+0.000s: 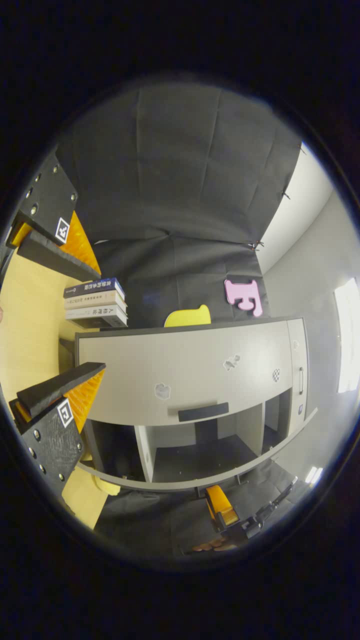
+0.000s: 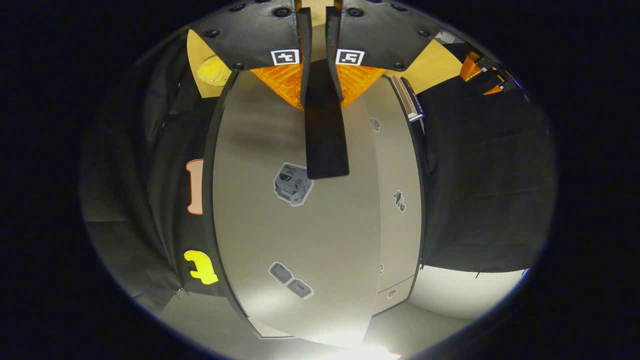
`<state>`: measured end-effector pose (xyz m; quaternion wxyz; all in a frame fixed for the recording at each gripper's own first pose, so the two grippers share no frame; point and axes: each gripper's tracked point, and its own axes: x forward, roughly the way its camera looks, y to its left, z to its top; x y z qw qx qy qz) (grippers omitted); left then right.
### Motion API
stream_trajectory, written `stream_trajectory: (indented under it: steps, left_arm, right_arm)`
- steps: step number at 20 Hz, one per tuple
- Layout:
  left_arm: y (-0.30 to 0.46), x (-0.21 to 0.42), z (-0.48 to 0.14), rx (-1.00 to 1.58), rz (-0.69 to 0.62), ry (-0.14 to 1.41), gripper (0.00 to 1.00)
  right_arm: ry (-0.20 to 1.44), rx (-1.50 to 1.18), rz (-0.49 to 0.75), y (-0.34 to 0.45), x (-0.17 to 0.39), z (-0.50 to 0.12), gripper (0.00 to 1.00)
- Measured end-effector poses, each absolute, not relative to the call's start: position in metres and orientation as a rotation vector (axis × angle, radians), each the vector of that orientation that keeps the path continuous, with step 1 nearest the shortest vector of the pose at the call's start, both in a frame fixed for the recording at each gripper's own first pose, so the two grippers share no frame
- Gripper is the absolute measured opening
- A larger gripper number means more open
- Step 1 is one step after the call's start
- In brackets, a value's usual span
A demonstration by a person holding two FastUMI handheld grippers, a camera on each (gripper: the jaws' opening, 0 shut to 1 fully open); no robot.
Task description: Open the right door of the double-door shoe cabinet with the right hand, and open the left door with the left hand.
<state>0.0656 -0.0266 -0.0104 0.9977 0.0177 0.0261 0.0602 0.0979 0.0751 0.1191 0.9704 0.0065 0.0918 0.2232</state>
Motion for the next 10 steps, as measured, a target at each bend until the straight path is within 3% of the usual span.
stream_trajectory:
  steps: [10]
  left_arm:
    - [-0.078,0.079,-0.006,0.037,0.017,0.043,0.98]
  right_arm:
    - [0.2,-0.001,0.342,0.005,0.074,0.12,0.12]
